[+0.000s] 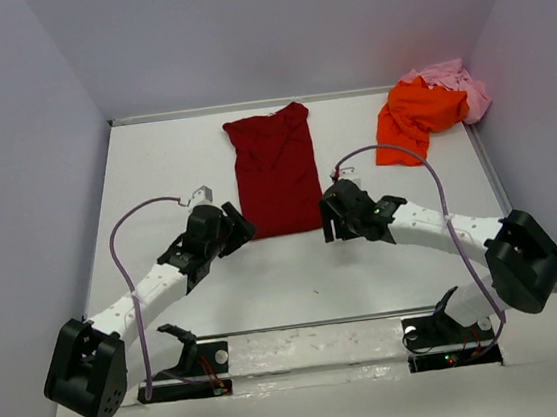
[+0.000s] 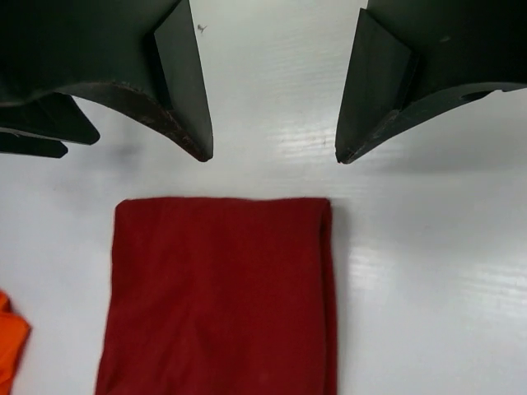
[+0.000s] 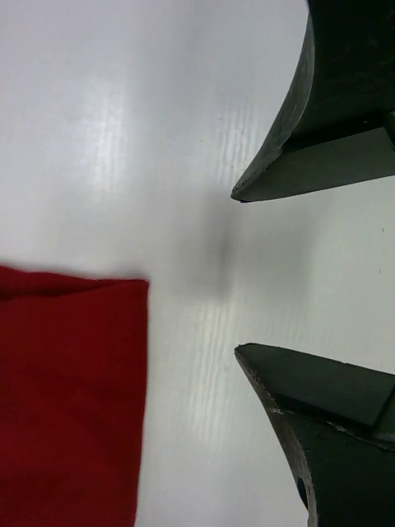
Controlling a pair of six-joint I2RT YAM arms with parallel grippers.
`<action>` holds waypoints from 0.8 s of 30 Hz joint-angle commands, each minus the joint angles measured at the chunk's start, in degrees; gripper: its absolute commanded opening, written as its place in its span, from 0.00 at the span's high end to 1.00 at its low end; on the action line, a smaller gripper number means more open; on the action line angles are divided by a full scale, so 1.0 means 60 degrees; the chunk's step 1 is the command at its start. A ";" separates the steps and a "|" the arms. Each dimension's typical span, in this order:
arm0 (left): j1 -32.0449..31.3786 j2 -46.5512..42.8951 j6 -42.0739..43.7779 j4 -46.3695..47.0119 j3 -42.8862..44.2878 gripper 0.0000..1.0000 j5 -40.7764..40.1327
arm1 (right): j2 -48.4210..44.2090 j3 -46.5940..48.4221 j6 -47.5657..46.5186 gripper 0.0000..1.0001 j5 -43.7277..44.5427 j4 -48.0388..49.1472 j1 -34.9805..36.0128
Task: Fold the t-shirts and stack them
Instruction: Grab one side of the 2/3 rectangular tshirt with both arms
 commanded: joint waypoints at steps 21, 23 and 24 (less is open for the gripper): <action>-0.0071 0.1158 -0.0217 0.1389 -0.0940 0.02 0.0110 | 0.0941 -0.1844 0.1928 0.15 -0.1262 0.3672 -0.0633; -0.0071 0.1305 -0.0173 0.1448 -0.0882 0.02 0.0154 | 0.1146 -0.1786 0.1958 0.15 -0.1393 0.3774 -0.0765; -0.0071 0.1364 -0.0173 0.1448 -0.0882 0.02 0.0139 | 0.1234 -0.1742 0.1958 0.15 -0.1496 0.3818 -0.0852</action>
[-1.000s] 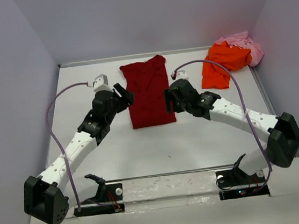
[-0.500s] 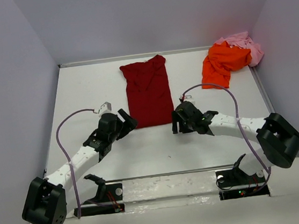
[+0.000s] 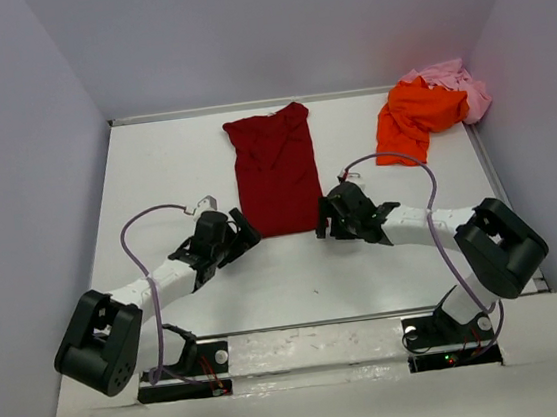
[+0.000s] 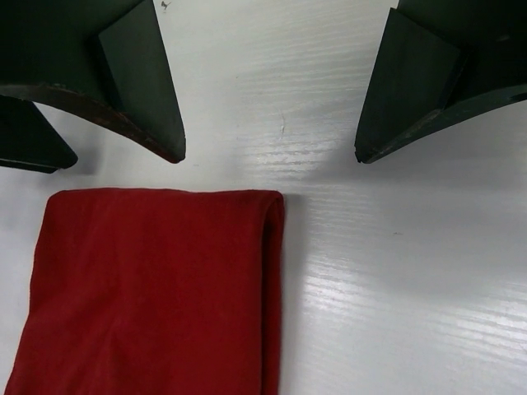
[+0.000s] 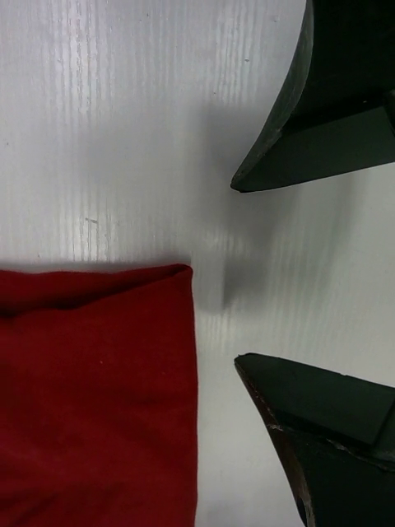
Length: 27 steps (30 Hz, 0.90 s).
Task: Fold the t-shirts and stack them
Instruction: Grab one side of the 2/3 rectangular tshirt with both arms
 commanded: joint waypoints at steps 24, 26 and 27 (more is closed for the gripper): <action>-0.0046 0.2041 0.0528 0.1526 0.0727 0.32 0.0037 | 0.2129 0.0992 -0.0018 0.21 -0.0507 0.1136 -0.0399; -0.0046 0.2114 0.0543 0.1570 0.0742 0.42 0.0051 | 0.2202 0.1036 -0.0062 0.22 -0.0507 0.1136 -0.0486; -0.0046 0.2158 0.0572 0.1600 0.0756 0.47 0.0066 | 0.2232 0.1065 -0.0091 0.22 -0.0522 0.1136 -0.0486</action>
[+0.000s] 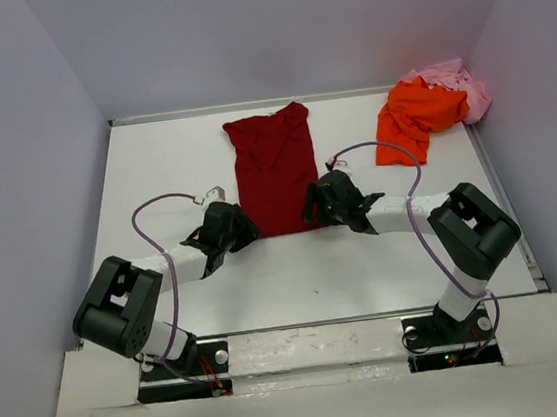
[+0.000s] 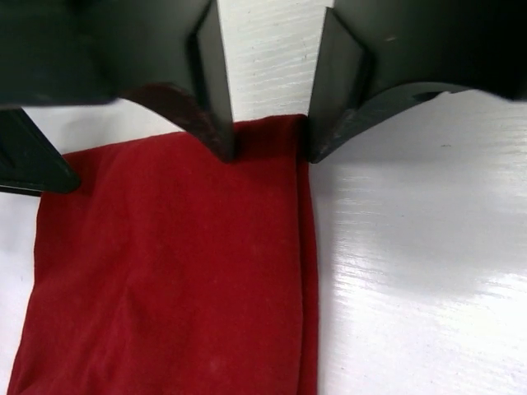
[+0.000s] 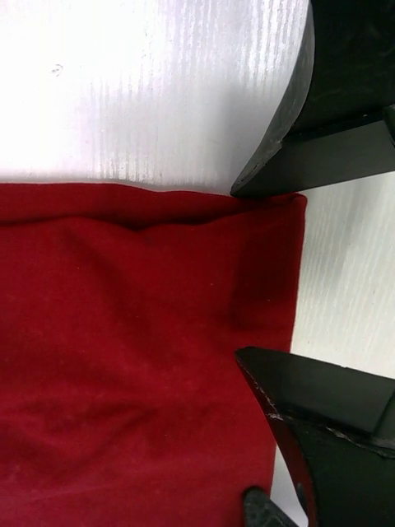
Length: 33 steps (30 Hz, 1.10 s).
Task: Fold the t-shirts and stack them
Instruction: Grab one side of the 2/3 rectangular tshirt with both arms
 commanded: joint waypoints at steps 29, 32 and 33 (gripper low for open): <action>-0.0422 -0.1305 -0.0322 -0.0159 -0.1099 1.00 0.0092 | -0.1419 -0.1330 -0.0081 1.00 -0.1328 -0.1437 -0.0203; -0.1051 -0.2388 -0.0761 -0.0757 -0.1568 1.00 -0.0345 | -0.2224 -0.1989 0.0051 1.00 -0.1650 -0.1481 -0.0203; -0.1241 -0.2669 -0.0879 -0.0963 -0.1758 1.00 -0.0478 | -0.2430 -0.2136 0.0095 1.00 -0.1652 -0.1525 -0.0101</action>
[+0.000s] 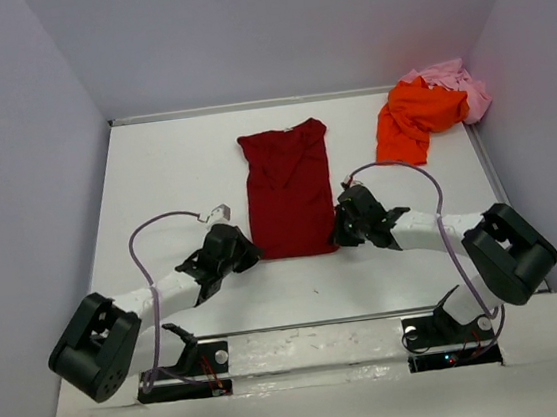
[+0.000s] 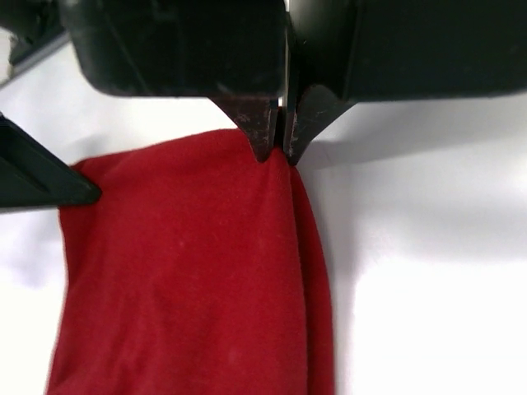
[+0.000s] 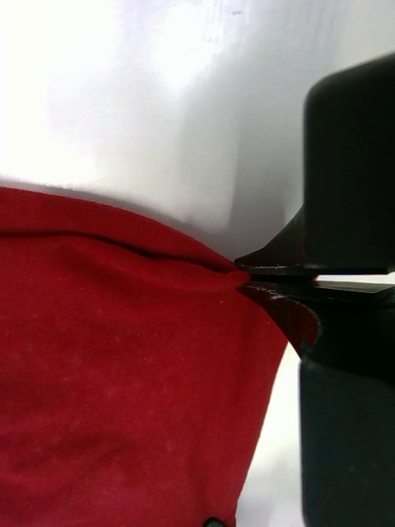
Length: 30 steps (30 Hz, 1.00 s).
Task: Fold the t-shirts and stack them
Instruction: Grab one side of the 2/3 rectangular tshirt with both arms
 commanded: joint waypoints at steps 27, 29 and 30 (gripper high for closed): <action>-0.2540 -0.3374 0.0051 -0.3465 0.2184 1.00 -0.3837 | -0.3808 0.0954 -0.0391 1.00 0.1540 -0.2735 0.0360; -0.2496 -0.3183 0.0270 -0.2998 0.2360 1.00 -0.3837 | -0.3603 0.1421 -0.0522 1.00 0.1964 -0.2720 0.0360; -0.2395 -0.3008 0.0504 -0.2647 0.2491 1.00 -0.3837 | -0.3384 0.1570 -0.0582 1.00 0.2155 -0.2720 0.0360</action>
